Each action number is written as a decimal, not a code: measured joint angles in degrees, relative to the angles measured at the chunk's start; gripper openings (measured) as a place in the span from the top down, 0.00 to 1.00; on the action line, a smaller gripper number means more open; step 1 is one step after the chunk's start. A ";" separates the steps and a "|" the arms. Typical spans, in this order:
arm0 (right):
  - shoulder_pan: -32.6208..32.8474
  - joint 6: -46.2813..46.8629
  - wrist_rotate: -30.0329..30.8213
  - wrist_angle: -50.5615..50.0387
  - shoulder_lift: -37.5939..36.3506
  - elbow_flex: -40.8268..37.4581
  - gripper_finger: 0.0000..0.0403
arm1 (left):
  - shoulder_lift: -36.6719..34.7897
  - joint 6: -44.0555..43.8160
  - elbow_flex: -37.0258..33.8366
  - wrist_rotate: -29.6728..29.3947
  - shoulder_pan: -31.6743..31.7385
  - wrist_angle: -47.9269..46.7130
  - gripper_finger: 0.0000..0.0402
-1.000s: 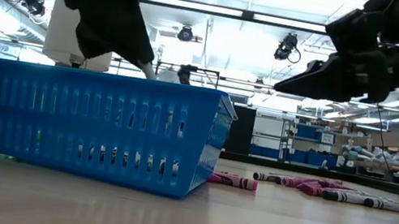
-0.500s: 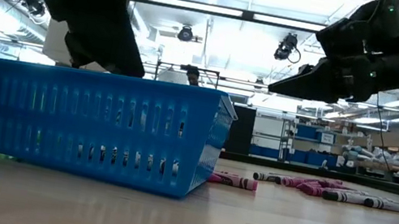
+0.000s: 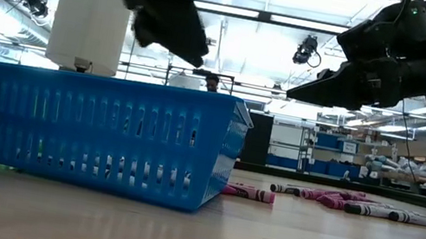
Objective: Sort crayons
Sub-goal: Put the red crayon into the black basket
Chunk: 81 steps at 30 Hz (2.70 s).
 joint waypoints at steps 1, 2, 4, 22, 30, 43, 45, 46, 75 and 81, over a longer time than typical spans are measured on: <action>0.00 0.02 0.00 0.00 0.00 0.00 0.63 | 0.00 1.04 0.04 1.18 1.37 0.12 0.64; 0.00 0.02 0.00 -0.02 0.00 0.00 0.63 | 0.00 2.08 0.02 2.26 2.66 -0.20 0.64; -0.02 0.00 0.10 -0.88 0.00 0.02 0.63 | 0.11 3.56 0.00 3.95 5.17 0.13 0.65; -1.62 -0.81 4.08 -29.02 0.00 4.52 0.63 | 19.48 11.92 -0.02 5.26 14.73 31.95 0.65; -1.62 -0.74 1.70 -32.99 0.05 4.57 0.63 | 24.50 11.80 -0.03 5.45 16.60 41.15 0.65; -1.62 -0.50 1.95 -31.24 8.31 4.57 0.63 | 23.71 9.16 -0.02 6.54 17.41 38.31 0.65; -1.75 -0.46 2.27 -31.16 8.63 4.61 0.63 | 23.25 8.84 -0.02 6.92 17.41 36.10 0.65; -1.87 -0.45 2.58 -31.01 9.03 4.66 0.64 | 22.86 8.36 -0.02 7.05 17.41 34.54 0.65; -2.79 0.16 4.13 -29.03 5.10 4.43 0.90 | 11.73 3.62 -0.04 6.73 16.11 13.80 0.51; -0.06 0.61 3.89 -29.17 0.99 4.48 0.90 | 10.51 3.64 -0.07 6.02 14.55 13.46 0.54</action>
